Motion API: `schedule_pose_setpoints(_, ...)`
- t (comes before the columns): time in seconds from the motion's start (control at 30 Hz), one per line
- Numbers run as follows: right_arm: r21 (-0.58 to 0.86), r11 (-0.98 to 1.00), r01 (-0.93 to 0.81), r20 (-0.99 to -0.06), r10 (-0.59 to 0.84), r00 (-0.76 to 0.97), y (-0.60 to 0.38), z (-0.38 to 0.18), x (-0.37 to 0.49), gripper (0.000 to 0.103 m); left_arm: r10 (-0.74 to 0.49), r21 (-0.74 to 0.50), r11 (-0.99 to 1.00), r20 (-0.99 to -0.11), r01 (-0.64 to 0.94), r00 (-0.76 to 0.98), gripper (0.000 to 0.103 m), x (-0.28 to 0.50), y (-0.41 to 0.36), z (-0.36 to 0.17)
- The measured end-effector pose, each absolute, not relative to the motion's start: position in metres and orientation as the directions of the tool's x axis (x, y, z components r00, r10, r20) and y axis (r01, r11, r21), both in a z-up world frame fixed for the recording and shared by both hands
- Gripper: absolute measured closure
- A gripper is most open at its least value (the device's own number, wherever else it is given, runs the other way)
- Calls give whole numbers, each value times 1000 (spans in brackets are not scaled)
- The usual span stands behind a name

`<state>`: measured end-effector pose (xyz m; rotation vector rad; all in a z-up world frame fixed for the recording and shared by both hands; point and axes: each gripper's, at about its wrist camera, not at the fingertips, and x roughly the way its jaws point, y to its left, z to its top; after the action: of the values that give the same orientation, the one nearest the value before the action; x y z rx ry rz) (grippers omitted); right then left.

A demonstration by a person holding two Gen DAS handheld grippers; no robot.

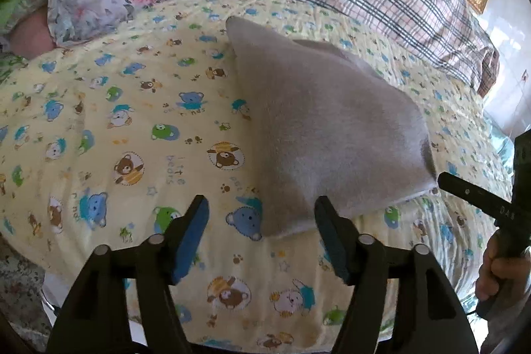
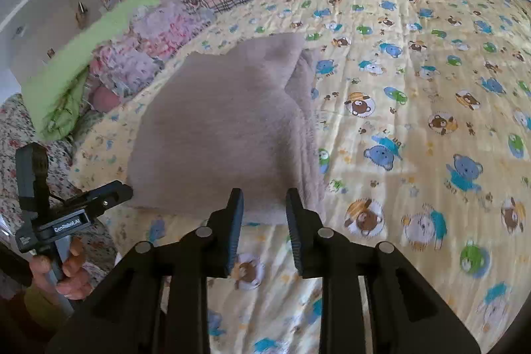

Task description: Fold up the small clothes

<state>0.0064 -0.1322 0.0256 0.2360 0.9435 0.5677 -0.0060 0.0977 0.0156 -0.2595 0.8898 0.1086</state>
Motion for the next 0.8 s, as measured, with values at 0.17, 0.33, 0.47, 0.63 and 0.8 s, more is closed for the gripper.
schedule_pose_setpoints(0.17,433,819,-376,-671,572,472,-130,33,-9,59,4,-157,969,-762,-190,648,26,-18,86,23)
schedule_pose_setpoints(0.33,409,826,-388,-662,561,496,-128,38,-24,50,23,-141,971,-749,-193,662,20,-31,75,25)
schedule_pose_setpoints(0.47,383,830,-405,-657,553,512,-131,38,-40,37,62,-82,979,-750,-186,658,20,-38,65,22)
schedule_pose_setpoints(0.63,358,837,-415,-662,541,519,-133,31,-57,29,124,13,985,-747,-172,653,20,-51,51,13)
schedule_pose_setpoints(0.8,347,831,-434,-649,547,528,-134,26,-70,25,124,44,989,-754,-139,645,19,-60,43,6)
